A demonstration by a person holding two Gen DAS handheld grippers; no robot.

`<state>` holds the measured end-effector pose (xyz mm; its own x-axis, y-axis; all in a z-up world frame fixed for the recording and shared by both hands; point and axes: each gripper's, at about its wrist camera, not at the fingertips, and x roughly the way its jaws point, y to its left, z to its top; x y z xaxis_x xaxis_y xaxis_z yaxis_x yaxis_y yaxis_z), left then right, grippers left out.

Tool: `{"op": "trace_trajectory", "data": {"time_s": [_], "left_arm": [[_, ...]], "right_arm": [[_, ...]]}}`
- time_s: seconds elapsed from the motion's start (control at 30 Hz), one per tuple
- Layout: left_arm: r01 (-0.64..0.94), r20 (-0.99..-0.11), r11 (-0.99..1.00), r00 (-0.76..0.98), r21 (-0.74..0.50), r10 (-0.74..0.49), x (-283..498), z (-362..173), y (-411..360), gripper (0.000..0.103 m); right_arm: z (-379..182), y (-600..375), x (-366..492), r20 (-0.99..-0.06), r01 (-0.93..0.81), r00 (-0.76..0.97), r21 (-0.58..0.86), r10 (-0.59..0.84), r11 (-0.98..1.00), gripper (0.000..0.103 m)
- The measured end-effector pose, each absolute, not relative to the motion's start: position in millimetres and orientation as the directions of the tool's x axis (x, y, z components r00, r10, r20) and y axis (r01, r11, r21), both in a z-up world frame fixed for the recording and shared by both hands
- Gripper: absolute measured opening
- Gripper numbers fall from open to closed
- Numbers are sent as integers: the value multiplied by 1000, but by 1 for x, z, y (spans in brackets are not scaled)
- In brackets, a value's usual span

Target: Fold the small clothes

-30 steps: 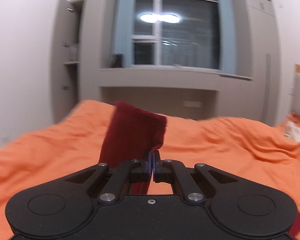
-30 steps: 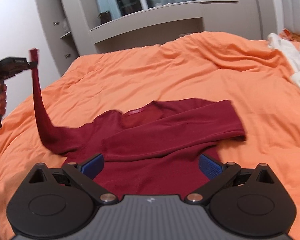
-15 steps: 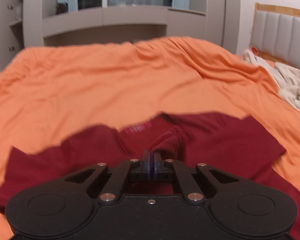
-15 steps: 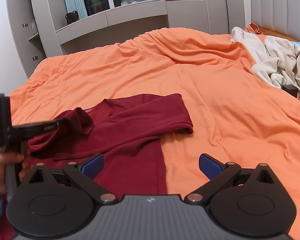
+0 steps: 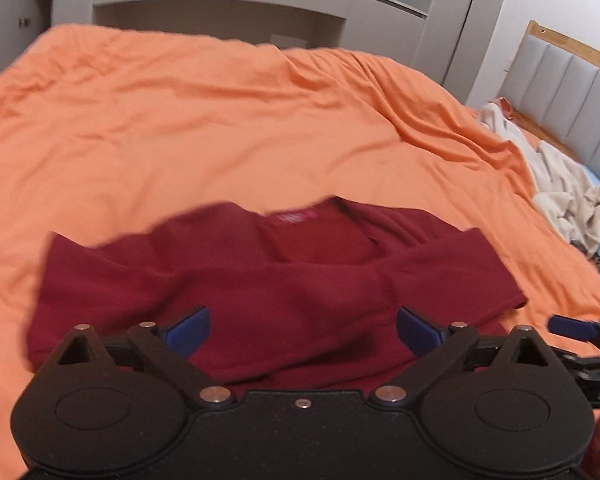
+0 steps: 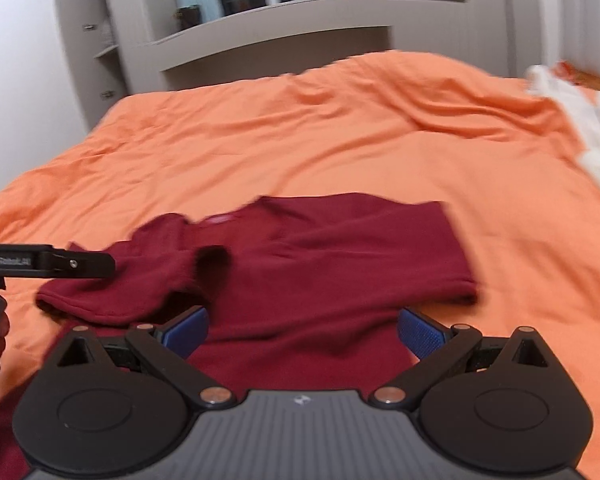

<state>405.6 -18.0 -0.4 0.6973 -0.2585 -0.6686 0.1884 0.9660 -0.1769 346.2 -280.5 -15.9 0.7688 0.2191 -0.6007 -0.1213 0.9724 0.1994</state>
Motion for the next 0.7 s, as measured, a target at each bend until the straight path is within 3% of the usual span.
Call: {"op": "trace_trajectory", "data": {"time_s": [0.1, 0.27, 0.37, 0.53, 0.57, 0.6, 0.63, 0.7], "left_arm": [[145, -662, 985, 730, -93, -170, 400, 9, 9, 103], [19, -649, 995, 759, 97, 49, 398, 7, 63, 103], [-29, -663, 995, 744, 96, 86, 407, 4, 95, 103], [-121, -702, 992, 709, -25, 69, 424, -15, 145, 103], [-144, -713, 988, 698, -50, 66, 427, -20, 153, 103], [-160, -726, 984, 686, -72, 59, 430, -25, 158, 102], [-174, -740, 980, 671, -94, 48, 432, -29, 163, 102], [-178, -750, 975, 661, -136, 16, 433, -33, 170, 102]], "right_arm": [[-27, -260, 365, -570, -188, 752, 294, 330, 937, 93], [-35, -239, 393, -540, -205, 728, 418, 423, 885, 93], [-42, -231, 415, -562, -148, 703, 484, 436, 862, 93], [-63, -215, 441, -631, -50, 642, 531, 434, 846, 91], [-65, -213, 444, -637, -33, 646, 527, 420, 849, 86], [-68, -210, 444, -640, -19, 652, 521, 405, 853, 66], [-70, -209, 445, -650, -1, 655, 507, 384, 862, 38], [-72, -206, 445, -658, 16, 661, 492, 360, 871, 19]]}}
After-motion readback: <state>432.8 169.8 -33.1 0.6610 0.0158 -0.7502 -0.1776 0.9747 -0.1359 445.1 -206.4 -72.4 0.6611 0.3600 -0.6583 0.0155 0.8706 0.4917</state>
